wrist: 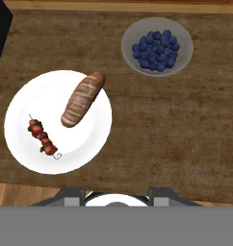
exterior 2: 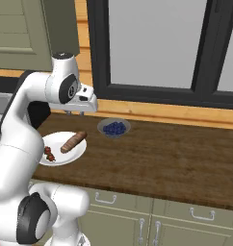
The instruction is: Pick up the kebab skewer and baguette bread, and place them inside the toaster oven. Close the toaster oven door and start by setting the timer.
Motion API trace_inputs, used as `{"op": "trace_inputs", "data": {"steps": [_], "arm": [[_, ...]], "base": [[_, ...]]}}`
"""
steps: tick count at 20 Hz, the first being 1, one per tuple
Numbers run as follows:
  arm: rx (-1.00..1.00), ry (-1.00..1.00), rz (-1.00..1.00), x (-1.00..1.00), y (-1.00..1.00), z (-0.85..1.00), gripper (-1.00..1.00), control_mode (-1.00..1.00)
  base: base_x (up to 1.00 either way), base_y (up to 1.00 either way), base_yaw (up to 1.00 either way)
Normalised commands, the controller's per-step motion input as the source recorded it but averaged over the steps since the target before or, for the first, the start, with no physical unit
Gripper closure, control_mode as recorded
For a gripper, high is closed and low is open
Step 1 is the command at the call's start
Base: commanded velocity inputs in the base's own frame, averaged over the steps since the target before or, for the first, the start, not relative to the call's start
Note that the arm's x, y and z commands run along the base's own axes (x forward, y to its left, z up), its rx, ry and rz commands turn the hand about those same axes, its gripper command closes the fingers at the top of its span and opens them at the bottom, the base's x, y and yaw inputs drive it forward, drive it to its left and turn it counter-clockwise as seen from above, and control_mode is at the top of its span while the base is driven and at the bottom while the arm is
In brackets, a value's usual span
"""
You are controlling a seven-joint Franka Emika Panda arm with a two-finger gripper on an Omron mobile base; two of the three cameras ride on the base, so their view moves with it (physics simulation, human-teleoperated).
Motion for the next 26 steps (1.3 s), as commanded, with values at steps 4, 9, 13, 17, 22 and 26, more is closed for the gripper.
{"op": "trace_inputs", "data": {"steps": [4, 9, 13, 17, 22, 26], "arm": [[0.0, 0.0, 0.0, 0.0, 0.0, 0.0, -1.0, 1.0], [0.0, 0.0, 0.0, 0.0, 0.0, 0.0, -1.0, 1.0], [0.0, 0.0, 0.0, 0.0, 0.0, 0.0, -1.0, 1.0], [0.0, 0.0, 0.0, 0.0, 0.0, 0.0, -1.0, 1.0], [0.0, 0.0, 0.0, 0.0, 0.0, 0.0, -1.0, 1.0], [0.0, 0.0, 0.0, 0.0, 0.0, 0.0, -1.0, 1.0]], "base": [[0.0, 0.0, 0.0], [0.0, 0.0, 0.0], [-0.01, 0.0, 0.0], [-0.01, 0.37, 0.0], [0.0, 0.58, 0.0], [0.0, 0.54, 0.0]]}}
